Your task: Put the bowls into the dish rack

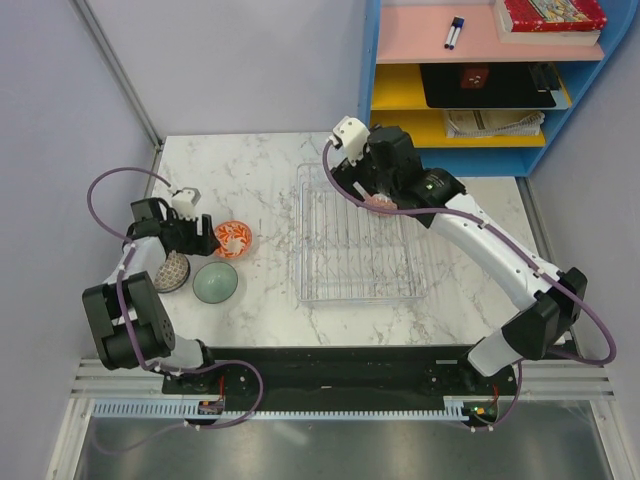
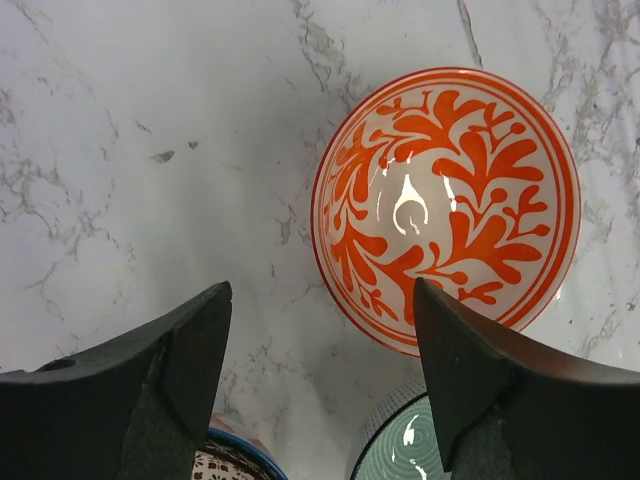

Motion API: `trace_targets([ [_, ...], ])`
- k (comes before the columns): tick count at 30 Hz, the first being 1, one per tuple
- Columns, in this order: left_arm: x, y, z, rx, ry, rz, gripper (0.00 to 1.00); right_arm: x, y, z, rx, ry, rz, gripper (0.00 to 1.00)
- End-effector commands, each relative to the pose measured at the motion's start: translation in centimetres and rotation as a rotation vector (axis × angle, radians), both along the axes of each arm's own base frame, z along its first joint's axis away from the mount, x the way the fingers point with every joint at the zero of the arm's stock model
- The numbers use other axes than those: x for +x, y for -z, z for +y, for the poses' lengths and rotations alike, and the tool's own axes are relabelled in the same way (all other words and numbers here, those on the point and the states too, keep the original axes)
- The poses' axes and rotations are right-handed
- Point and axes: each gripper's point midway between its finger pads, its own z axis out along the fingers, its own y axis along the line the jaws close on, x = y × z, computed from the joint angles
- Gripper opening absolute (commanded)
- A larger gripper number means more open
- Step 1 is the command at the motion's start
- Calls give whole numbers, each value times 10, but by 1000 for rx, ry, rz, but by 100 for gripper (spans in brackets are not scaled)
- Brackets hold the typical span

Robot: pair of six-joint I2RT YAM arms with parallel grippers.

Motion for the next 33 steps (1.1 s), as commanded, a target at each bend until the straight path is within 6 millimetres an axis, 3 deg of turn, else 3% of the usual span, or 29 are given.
trace_targets([
  [1, 14, -8, 9, 44, 26, -31, 77, -13, 18, 10, 27, -61, 70, 98],
  [7, 16, -3, 3, 14, 50, -23, 68, -12, 41, 16, 10, -74, 117, 98],
  [16, 20, 15, -3, -34, 68, 22, 65, -16, 54, 26, -1, -100, 142, 98],
  [18, 22, 16, -2, -30, 66, 26, 59, -16, 57, 28, -8, -103, 145, 98],
  [22, 22, 16, -5, -38, 71, 25, 28, -18, 62, 31, -15, -109, 152, 97],
  [25, 23, 13, -9, -49, 83, 16, 12, -18, 65, 32, -20, -111, 156, 98],
  [28, 23, 14, -10, -50, 86, 20, 2, -18, 69, 34, -27, -110, 162, 98],
  [33, 33, -7, -13, -71, 90, -24, 2, -15, 77, 40, -15, -103, 177, 98],
])
